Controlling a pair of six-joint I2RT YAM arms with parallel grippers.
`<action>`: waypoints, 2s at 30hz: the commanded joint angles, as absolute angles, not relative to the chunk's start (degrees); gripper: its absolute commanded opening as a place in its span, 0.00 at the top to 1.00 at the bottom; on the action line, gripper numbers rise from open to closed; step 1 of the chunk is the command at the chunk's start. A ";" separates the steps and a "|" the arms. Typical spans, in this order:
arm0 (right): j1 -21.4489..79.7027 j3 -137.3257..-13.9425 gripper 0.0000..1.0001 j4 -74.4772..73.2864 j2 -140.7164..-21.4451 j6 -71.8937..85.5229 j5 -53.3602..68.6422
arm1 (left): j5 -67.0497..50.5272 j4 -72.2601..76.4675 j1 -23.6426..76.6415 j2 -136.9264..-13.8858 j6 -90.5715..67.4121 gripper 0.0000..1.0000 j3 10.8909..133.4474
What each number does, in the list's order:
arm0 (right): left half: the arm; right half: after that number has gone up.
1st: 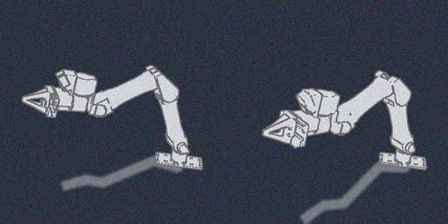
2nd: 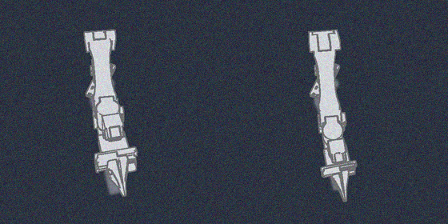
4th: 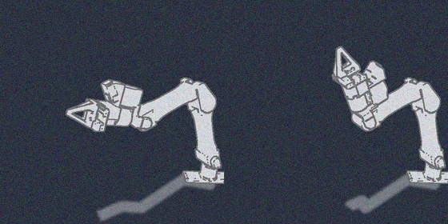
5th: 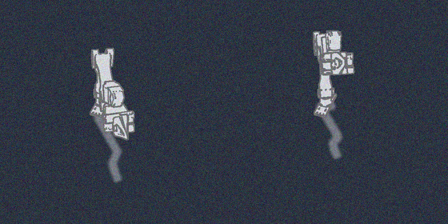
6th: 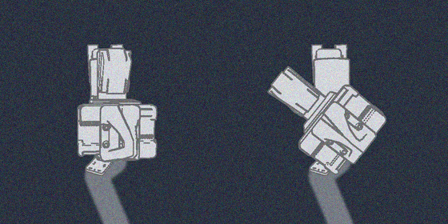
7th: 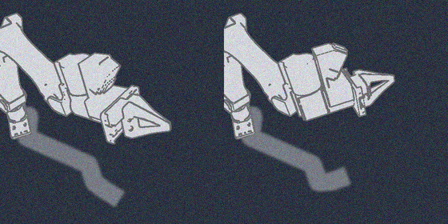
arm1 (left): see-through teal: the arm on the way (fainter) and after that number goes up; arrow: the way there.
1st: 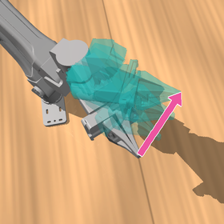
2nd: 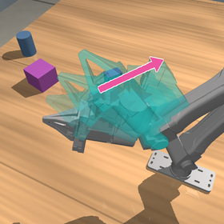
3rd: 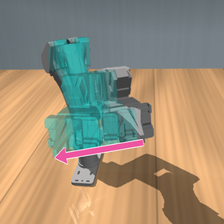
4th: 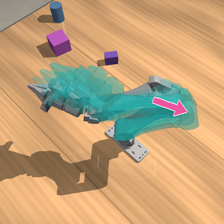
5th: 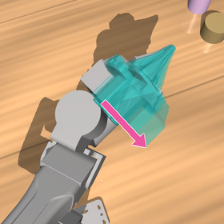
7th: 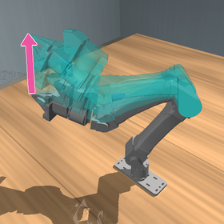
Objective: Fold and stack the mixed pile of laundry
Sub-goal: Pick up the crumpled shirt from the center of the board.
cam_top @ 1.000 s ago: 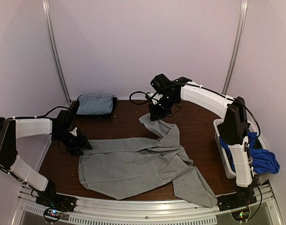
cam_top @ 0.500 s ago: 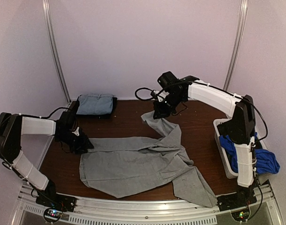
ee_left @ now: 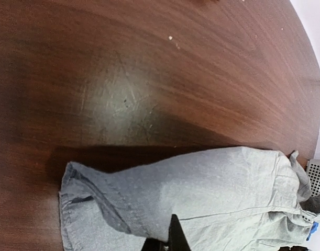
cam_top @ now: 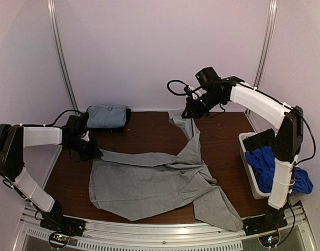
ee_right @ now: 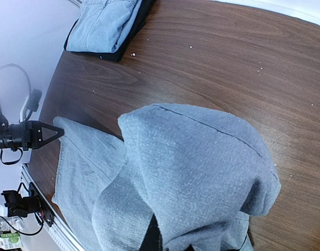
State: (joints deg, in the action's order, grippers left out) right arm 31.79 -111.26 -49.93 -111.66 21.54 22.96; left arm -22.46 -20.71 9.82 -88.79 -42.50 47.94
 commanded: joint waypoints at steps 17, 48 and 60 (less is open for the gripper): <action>16.56 -101.79 1.00 -40.90 -78.82 25.83 3.29 | -33.08 -27.96 7.01 -80.04 -40.59 1.00 68.03; 41.53 -71.34 0.45 -39.57 -80.69 39.51 20.97 | -27.95 -30.06 6.64 -85.78 -39.47 1.00 61.44; 45.09 -83.05 0.46 -45.94 -97.04 47.19 21.67 | -27.82 -29.65 6.59 -84.99 -39.79 1.00 60.88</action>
State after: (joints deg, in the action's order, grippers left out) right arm 44.05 -76.82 -41.95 -94.45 44.62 23.42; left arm -28.16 -31.35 7.09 -85.78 -40.38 60.31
